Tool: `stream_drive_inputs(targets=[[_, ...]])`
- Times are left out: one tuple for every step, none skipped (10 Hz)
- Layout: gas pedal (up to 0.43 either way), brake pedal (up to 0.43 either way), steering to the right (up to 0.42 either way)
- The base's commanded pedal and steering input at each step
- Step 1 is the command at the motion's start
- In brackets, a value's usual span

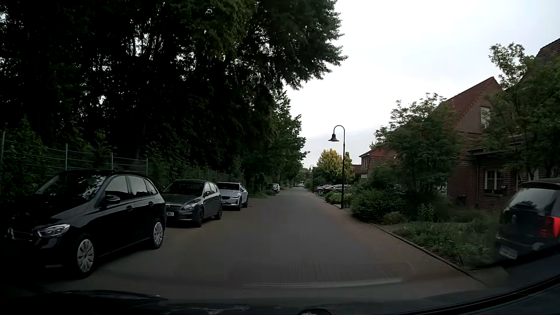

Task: Follow the waypoints while adhering to traffic rules and regulations

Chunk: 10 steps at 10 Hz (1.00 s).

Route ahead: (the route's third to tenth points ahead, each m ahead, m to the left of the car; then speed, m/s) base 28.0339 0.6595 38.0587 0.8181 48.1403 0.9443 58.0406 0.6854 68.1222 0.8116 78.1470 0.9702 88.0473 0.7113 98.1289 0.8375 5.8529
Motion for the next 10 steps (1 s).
stream_drive_inputs(targets=[[0.15, 0.0, 0.007], [0.15, 0.0, 0.004], [0.15, 0.0, 0.007], [0.138, 0.0, 0.014], [0.138, 0.0, 0.017], [0.138, 0.0, 0.016], [0.138, 0.0, 0.017], [0.138, 0.0, 0.016], [0.138, 0.0, 0.016], [0.138, 0.0, 0.014]])
